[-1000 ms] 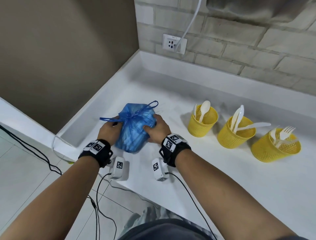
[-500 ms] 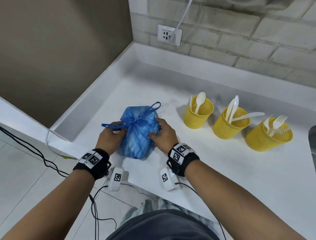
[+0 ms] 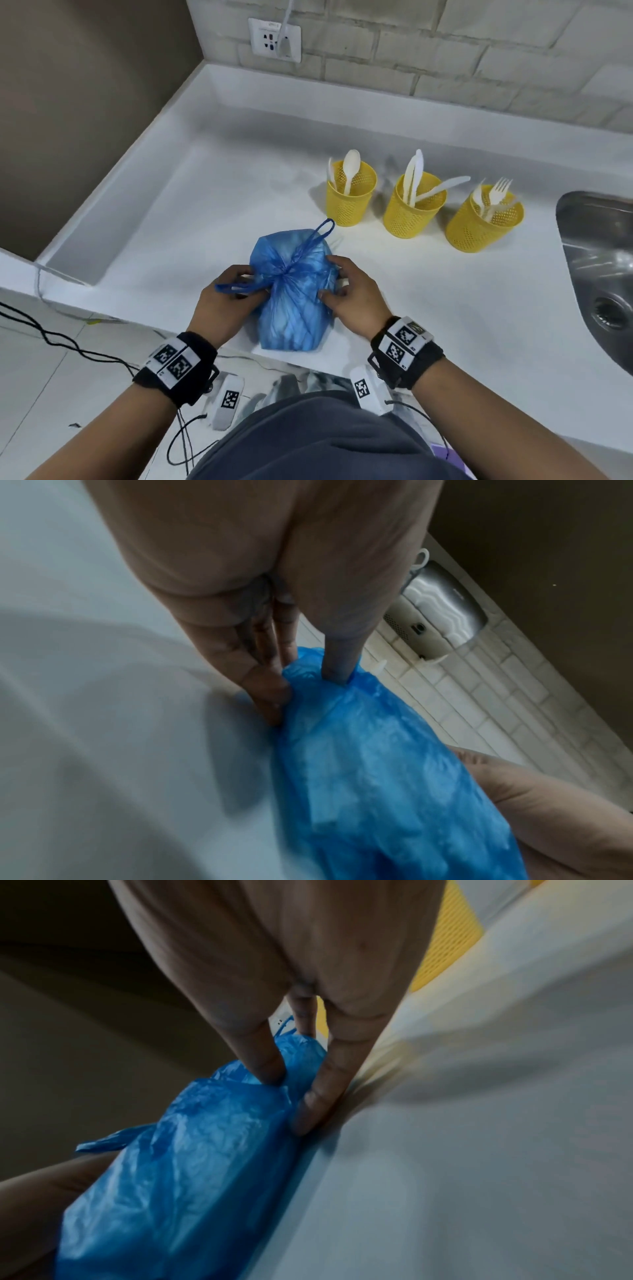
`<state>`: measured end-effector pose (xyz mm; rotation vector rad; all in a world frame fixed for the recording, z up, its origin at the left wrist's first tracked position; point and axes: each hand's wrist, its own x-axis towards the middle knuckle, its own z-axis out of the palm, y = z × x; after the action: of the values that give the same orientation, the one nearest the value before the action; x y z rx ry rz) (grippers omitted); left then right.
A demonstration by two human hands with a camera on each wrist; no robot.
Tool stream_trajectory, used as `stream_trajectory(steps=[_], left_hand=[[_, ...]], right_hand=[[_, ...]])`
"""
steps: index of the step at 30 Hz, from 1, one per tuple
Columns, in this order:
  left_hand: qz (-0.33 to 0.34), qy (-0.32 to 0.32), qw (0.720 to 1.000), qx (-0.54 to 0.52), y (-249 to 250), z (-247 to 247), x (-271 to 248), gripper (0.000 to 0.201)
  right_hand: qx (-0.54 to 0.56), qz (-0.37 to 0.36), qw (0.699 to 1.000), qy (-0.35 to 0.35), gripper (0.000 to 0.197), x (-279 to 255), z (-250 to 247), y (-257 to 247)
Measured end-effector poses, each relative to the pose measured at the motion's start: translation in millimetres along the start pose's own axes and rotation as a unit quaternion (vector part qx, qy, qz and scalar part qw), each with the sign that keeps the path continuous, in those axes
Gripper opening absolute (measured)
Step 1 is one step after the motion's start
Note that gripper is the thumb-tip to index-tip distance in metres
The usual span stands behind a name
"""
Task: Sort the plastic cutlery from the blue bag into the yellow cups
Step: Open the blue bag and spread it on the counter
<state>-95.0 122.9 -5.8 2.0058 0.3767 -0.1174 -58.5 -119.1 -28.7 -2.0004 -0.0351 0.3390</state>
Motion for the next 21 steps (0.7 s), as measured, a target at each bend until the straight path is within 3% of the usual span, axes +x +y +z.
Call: stream_trajectory(steps=[15,21], left_hand=[[0.048,-0.126,0.991,0.003,52.0,119.1,-33.7,0.032],[0.053,-0.133,0.990,-0.002,70.9,157.7,-42.7,0.030]], right_hand=[[-0.029,0.064,0.996,0.059,0.060,-73.4,-118.9,57.8],[-0.009,0.086,0.993,0.082,0.059,-89.2,-150.7,74.8]])
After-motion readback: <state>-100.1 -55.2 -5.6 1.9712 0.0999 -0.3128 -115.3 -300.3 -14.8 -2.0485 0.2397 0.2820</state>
